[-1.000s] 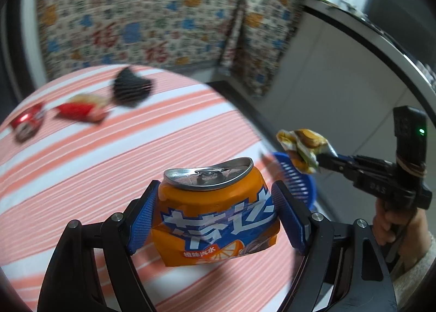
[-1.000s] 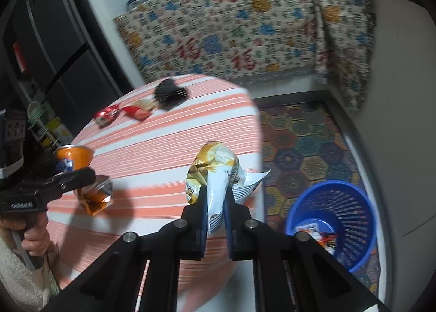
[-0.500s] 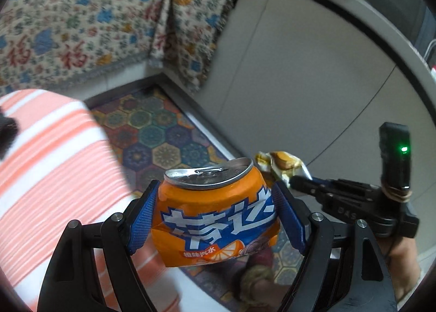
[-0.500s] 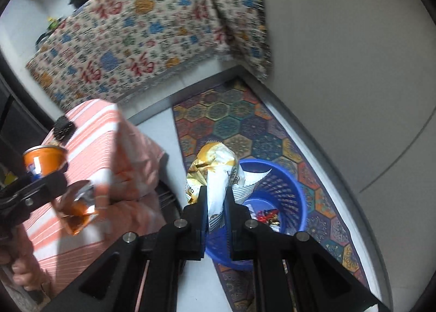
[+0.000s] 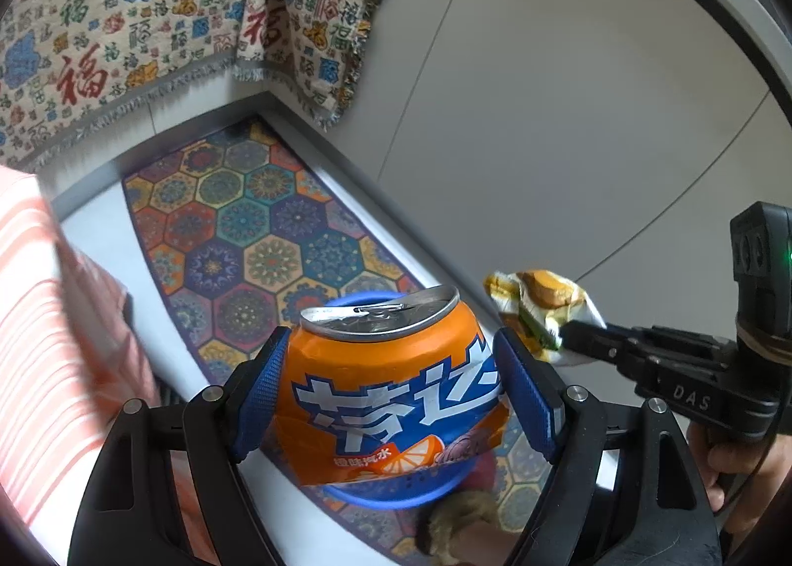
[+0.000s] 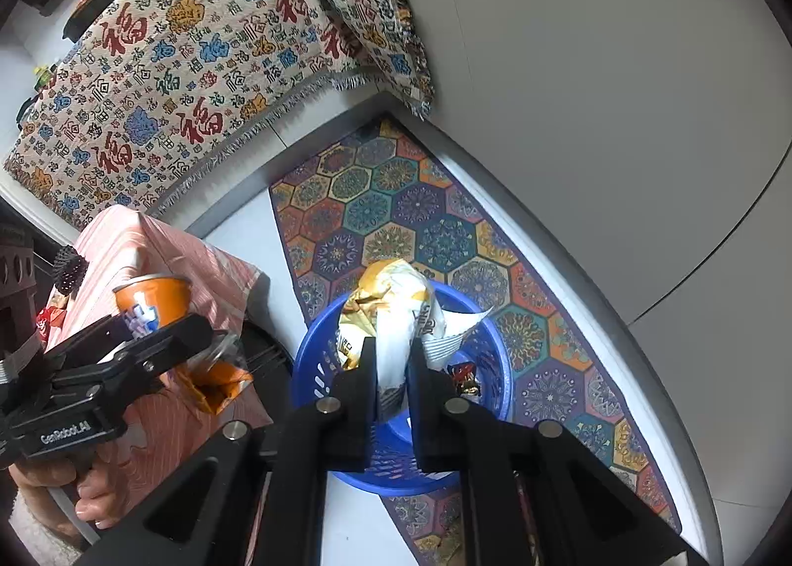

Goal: Collect trash

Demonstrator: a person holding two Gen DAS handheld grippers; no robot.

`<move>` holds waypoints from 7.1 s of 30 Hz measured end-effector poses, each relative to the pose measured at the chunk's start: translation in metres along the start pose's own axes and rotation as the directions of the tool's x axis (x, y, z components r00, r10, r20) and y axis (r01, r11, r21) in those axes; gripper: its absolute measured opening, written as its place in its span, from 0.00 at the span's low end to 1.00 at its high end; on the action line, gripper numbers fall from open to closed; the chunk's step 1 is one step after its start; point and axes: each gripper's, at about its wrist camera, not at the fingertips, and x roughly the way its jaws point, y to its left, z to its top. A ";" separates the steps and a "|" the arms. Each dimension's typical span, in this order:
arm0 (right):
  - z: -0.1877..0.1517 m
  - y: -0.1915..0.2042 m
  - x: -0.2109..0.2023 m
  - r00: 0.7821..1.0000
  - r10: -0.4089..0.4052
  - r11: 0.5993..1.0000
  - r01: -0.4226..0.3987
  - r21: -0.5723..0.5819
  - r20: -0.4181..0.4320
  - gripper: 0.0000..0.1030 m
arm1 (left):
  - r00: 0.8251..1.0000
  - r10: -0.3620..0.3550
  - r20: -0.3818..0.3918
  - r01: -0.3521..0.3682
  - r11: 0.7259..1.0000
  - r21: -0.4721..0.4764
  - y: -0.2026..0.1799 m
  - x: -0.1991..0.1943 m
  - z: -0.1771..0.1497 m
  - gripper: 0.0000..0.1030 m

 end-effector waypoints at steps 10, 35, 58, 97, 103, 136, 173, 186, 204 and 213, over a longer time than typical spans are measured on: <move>-0.002 0.007 0.018 0.999 -0.018 0.999 0.016 -0.042 -0.044 0.13 | 0.998 -0.062 -0.029 0.061 0.997 -0.056 0.006 0.020 0.008 0.80; 0.005 0.066 -0.047 0.960 -0.067 0.983 0.111 -0.148 0.272 0.50 | 0.994 0.075 0.082 -0.073 0.997 -0.028 0.057 -0.121 -0.047 0.94; -0.118 0.390 0.035 0.986 0.169 0.742 -0.134 -0.657 -0.011 0.56 | 0.841 0.541 0.010 -0.513 0.804 -0.301 0.315 -0.252 -0.190 1.00; -0.120 0.406 0.054 0.988 0.144 0.752 -0.074 -0.655 0.054 0.71 | 0.895 0.418 0.156 -0.275 0.793 -0.543 0.422 -0.302 -0.166 0.64; -0.113 0.404 0.055 0.983 0.178 0.758 -0.116 -0.642 0.033 0.70 | 0.905 0.402 0.143 -0.283 0.816 -0.504 0.375 -0.310 -0.202 0.64; -0.145 0.419 0.002 0.946 0.315 0.686 -0.282 -0.671 -0.076 0.17 | 0.904 0.377 0.202 -0.231 0.828 -0.511 0.306 -0.322 -0.282 0.60; -0.149 0.433 0.003 0.969 0.233 0.619 -0.210 -0.756 -0.078 0.12 | 0.882 0.445 0.154 -0.297 0.780 -0.552 0.328 -0.332 -0.258 0.61; -0.149 0.385 -0.055 0.942 0.327 0.708 -0.300 -0.639 -0.079 0.11 | 0.888 0.395 0.237 -0.278 0.870 -0.407 0.255 -0.341 -0.227 0.61; -0.064 0.218 -0.101 0.969 0.219 0.899 -0.156 -0.408 0.112 0.11 | 0.969 0.114 0.218 -0.097 0.992 -0.086 0.095 -0.249 -0.099 0.61; -0.012 0.095 -0.057 0.991 0.061 0.986 -0.041 -0.161 0.119 0.11 | 0.989 0.016 0.146 -0.022 0.999 0.042 0.018 -0.148 -0.038 0.61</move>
